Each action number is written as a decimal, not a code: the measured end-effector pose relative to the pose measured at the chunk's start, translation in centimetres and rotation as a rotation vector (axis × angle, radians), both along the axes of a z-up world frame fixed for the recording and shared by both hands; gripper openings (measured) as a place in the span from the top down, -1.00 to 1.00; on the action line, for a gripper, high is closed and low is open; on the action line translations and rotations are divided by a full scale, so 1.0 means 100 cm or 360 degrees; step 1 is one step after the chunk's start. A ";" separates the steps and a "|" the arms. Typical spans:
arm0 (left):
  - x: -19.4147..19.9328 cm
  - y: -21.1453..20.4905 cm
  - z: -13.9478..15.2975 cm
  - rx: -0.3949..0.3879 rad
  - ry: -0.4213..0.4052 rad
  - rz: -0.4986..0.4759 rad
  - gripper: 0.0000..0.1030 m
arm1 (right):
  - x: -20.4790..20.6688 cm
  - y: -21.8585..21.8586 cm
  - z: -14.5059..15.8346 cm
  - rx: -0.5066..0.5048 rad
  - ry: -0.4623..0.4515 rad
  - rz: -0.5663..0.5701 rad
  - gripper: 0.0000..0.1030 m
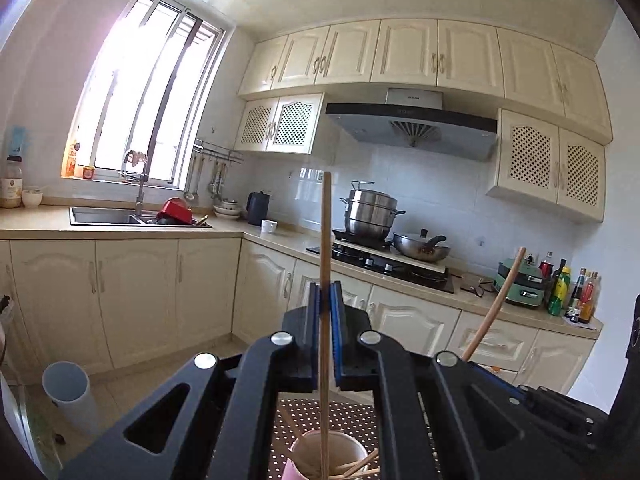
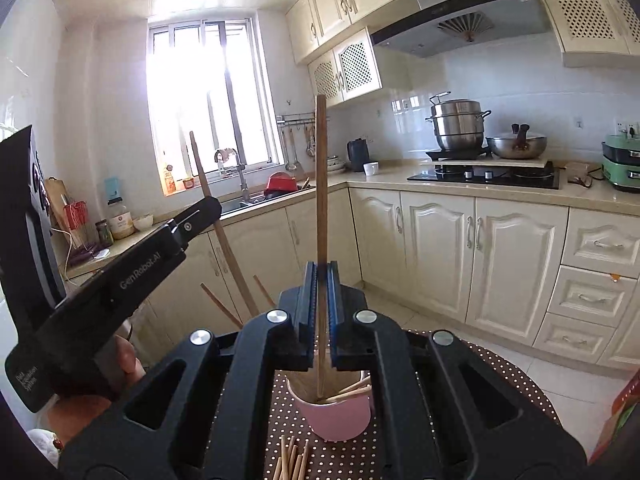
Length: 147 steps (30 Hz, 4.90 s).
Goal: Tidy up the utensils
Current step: 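Lift the left tool's chopstick over the pink cup while the right tool carries its chopstick there, then open the left tool over the cup while the right tool releases its chopstick into it, then lower both tools to the chopstick pile and close each on a chopstick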
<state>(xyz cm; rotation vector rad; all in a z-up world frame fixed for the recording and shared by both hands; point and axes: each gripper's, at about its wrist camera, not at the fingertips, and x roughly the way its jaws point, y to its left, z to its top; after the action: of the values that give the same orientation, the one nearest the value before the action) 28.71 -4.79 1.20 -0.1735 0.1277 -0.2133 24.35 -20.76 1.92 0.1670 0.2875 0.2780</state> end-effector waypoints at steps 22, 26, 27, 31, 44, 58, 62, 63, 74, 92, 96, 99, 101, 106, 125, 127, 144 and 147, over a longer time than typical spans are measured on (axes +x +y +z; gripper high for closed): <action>-0.003 0.015 -0.017 0.0074 0.0098 0.0043 0.17 | 0.006 0.010 -0.011 -0.0020 0.0071 0.0032 0.90; -0.007 0.021 -0.017 0.0080 0.0102 0.0054 0.15 | 0.006 0.013 -0.013 -0.0027 0.0081 0.0031 0.90; -0.008 0.022 -0.017 0.0082 0.0102 0.0056 0.15 | 0.006 0.014 -0.014 -0.0030 0.0084 0.0028 0.90; -0.012 0.025 -0.017 0.0101 0.0107 0.0070 0.14 | 0.008 0.015 -0.015 -0.0028 0.0107 0.0024 0.90; -0.030 0.037 -0.015 0.0159 0.0092 0.0116 -0.02 | 0.005 0.021 -0.017 -0.0028 0.0154 0.0024 0.88; -0.061 0.049 -0.005 0.0217 0.0086 0.0167 -0.11 | -0.017 0.018 -0.006 -0.0001 0.0113 -0.0025 0.05; -0.072 0.052 -0.004 0.0223 0.0107 0.0180 -0.14 | -0.030 0.016 0.000 -0.0002 0.0088 -0.0020 0.05; -0.075 0.053 -0.004 0.0229 0.0114 0.0181 -0.15 | -0.033 0.016 0.001 -0.0002 0.0083 -0.0019 0.05; -0.087 0.046 -0.047 0.0338 0.0463 0.0061 -0.16 | -0.061 0.015 -0.025 -0.0084 0.0187 0.0046 0.05; -0.060 0.072 -0.173 0.0378 0.1200 0.0022 -0.16 | -0.017 0.077 -0.159 -0.0393 0.0989 0.0405 0.36; -0.055 0.076 -0.183 0.0368 0.1268 0.0011 -0.16 | -0.008 0.086 -0.175 -0.0456 0.1061 0.0401 0.49; -0.052 0.077 -0.190 0.0372 0.1304 -0.0004 -0.16 | -0.003 0.090 -0.184 -0.0486 0.1098 0.0406 0.68; -0.050 0.074 -0.194 0.0371 0.1329 -0.0025 -0.16 | -0.002 0.091 -0.184 -0.0520 0.1085 0.0393 0.86; -0.043 0.057 -0.205 0.0375 0.1398 -0.0094 -0.16 | -0.002 0.081 -0.182 -0.0500 0.1094 0.0394 0.87; -0.007 0.011 -0.221 0.0476 0.1608 -0.0070 -0.16 | -0.008 0.014 -0.176 -0.0293 0.1137 0.0379 0.87; 0.000 0.012 -0.221 0.0466 0.1621 -0.0060 -0.16 | -0.005 0.013 -0.176 -0.0287 0.1144 0.0380 0.87; 0.015 -0.007 -0.228 0.0582 0.1585 -0.0028 0.59 | 0.005 0.025 -0.185 -0.0354 0.1209 0.0392 0.87; 0.021 0.002 -0.227 0.0498 0.1587 -0.0039 0.85 | 0.006 0.028 -0.183 -0.0331 0.1192 0.0395 0.87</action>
<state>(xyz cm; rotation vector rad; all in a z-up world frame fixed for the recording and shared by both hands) 30.77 -4.62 -21.49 0.0486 1.1480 -0.1119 24.92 -17.99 -16.34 0.0221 1.0809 0.4229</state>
